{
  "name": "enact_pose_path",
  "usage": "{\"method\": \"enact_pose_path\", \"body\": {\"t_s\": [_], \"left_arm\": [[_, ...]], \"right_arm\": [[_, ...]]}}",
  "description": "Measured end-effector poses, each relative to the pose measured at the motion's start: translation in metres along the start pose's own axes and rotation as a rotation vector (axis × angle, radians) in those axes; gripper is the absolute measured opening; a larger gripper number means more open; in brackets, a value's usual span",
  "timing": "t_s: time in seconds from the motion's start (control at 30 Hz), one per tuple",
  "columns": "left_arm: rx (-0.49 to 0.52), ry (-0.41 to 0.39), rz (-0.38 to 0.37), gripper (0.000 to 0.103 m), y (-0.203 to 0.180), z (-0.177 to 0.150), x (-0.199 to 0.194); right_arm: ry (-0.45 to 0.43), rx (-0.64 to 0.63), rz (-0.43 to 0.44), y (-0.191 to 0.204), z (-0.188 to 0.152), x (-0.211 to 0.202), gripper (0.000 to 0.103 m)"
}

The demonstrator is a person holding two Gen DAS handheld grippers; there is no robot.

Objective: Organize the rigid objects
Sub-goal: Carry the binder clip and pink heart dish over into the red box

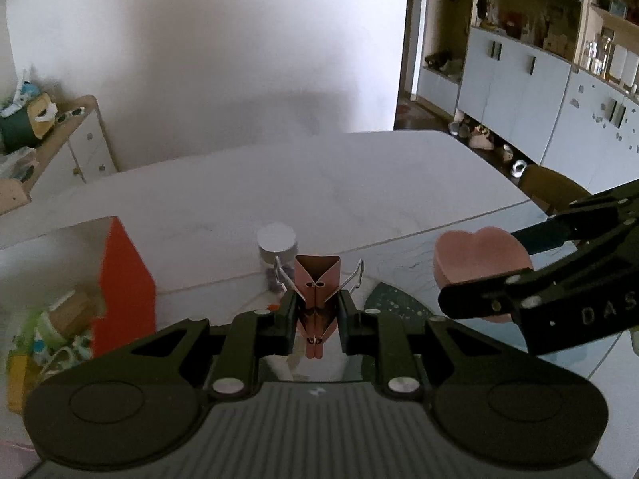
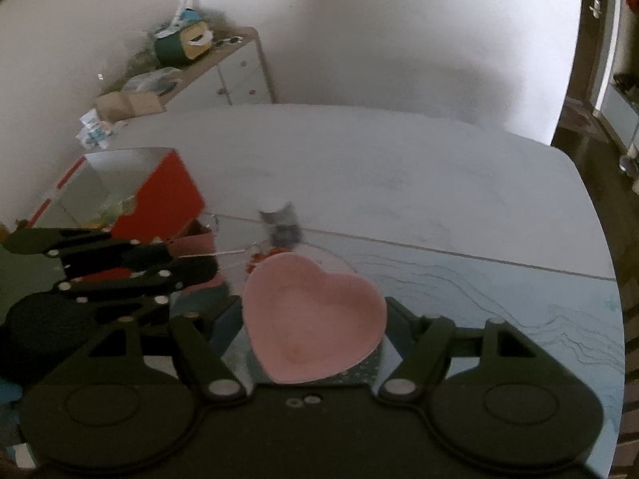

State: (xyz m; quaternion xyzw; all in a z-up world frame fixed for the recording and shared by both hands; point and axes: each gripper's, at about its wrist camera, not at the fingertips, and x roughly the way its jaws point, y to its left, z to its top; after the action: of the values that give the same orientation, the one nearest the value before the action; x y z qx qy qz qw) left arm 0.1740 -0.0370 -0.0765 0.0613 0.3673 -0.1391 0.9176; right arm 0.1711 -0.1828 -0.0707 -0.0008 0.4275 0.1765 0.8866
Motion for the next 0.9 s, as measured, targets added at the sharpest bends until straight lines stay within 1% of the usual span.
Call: {"method": "enact_pose_path", "body": {"t_s": [0.13, 0.37, 0.63, 0.9], "left_arm": [[-0.012, -0.018, 0.003, 0.020, 0.011, -0.002, -0.020], [-0.038, -0.033, 0.024, 0.020, 0.044, -0.011, -0.046], [-0.060, -0.036, 0.049, 0.020, 0.087, -0.022, -0.075], [-0.086, -0.045, 0.083, 0.020, 0.137, -0.033, -0.093]], "right_arm": [[-0.008, -0.019, 0.011, 0.018, 0.002, -0.010, 0.074], [-0.022, -0.045, 0.030, 0.053, 0.001, -0.020, 0.074], [-0.034, -0.077, 0.057, 0.104, 0.007, -0.019, 0.074], [-0.039, -0.120, 0.072, 0.155, 0.015, -0.010, 0.074]]}}
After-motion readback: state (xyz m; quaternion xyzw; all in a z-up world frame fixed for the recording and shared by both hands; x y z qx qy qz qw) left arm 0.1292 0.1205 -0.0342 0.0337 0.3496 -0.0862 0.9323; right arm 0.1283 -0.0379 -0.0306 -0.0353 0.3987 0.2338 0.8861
